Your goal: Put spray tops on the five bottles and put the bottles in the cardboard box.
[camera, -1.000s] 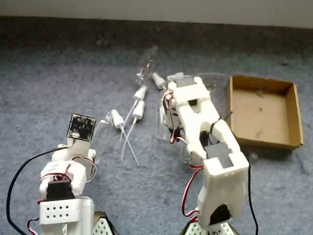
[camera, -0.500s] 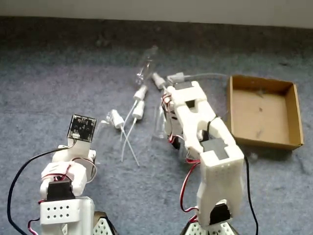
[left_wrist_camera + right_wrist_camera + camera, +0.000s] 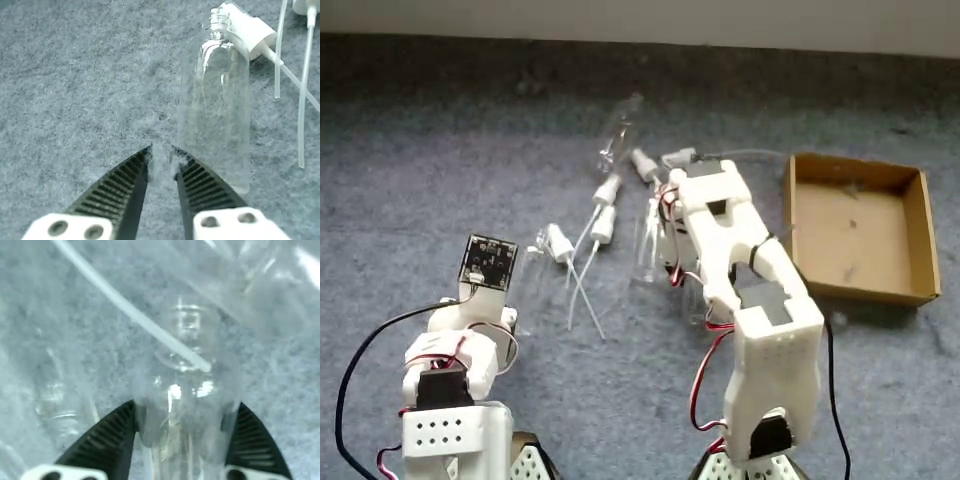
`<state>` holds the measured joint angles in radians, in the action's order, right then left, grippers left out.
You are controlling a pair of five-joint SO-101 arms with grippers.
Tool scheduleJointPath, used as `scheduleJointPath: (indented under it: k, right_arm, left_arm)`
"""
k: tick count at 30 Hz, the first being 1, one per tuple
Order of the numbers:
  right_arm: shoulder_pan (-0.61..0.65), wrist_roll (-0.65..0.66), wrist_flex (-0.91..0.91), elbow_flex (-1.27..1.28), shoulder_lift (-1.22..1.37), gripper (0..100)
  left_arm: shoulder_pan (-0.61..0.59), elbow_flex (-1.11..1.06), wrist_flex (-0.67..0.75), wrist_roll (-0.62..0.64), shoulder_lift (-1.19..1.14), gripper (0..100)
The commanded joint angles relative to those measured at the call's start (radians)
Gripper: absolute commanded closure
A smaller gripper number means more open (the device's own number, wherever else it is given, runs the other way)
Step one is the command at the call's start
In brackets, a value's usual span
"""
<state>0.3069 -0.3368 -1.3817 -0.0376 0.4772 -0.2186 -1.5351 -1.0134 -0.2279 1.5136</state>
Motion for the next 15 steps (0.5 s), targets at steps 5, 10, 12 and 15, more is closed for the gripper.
scheduleJointPath:
  k: [5, 10, 12, 15]
  right_arm:
    - [-0.028, 0.020, 0.061, -0.048, -0.013, 79.6]
    - [-0.056, 0.104, 0.067, -0.044, -0.012, 79.3]
    - [-0.065, 0.161, 0.062, -0.044, -0.012, 79.3]
    - [-0.070, 0.195, 0.061, -0.044, -0.012, 79.6]
  left_arm:
    - [0.016, 0.007, 0.025, 0.008, 0.005, 98]
    - [0.016, 0.005, 0.023, 0.008, 0.005, 98]
    - [0.016, 0.005, 0.023, 0.008, 0.005, 98]
    - [0.016, 0.005, 0.025, 0.008, 0.005, 98]
